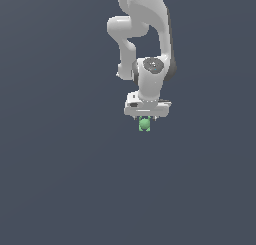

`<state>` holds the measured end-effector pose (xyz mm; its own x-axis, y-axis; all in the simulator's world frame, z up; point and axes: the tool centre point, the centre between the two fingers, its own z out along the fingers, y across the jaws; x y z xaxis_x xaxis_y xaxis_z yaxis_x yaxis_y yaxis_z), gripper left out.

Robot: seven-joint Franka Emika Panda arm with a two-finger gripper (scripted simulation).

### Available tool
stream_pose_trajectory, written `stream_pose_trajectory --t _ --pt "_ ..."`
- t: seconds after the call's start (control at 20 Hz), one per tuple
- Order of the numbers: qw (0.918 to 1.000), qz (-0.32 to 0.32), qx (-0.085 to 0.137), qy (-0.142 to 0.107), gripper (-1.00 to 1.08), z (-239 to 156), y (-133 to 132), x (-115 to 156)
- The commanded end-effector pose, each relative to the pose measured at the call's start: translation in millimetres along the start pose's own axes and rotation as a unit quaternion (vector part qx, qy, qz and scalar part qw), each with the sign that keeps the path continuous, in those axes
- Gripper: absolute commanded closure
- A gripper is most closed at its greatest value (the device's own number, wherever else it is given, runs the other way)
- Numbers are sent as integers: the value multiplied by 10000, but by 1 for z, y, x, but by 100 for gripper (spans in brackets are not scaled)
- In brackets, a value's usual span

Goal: Pick up the object and move it to a goal position.

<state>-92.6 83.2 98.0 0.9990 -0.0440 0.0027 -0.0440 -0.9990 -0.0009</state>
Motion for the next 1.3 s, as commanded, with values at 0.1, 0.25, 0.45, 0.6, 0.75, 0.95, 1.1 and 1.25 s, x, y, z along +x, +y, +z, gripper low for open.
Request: stream_pose_trajectory --t 0.1,0.25,0.45,0.6,0.75,0.95,1.1,1.25 --pt "10000 18 -4 -11 -92 6 -6 -12" --pt "10000 21 -4 -14 -92 8 -8 -14" --pt "10000 15 -4 -15 -92 10 -7 -13" --pt "10000 15 -4 -15 -92 18 -7 -14" --pt "10000 17 -4 -15 -92 31 -7 -15" --pt "10000 19 -4 -14 -92 48 -7 -15" --pt "10000 19 -4 -14 -92 55 -7 -15" --pt "10000 19 -4 -14 -92 58 -8 -15"
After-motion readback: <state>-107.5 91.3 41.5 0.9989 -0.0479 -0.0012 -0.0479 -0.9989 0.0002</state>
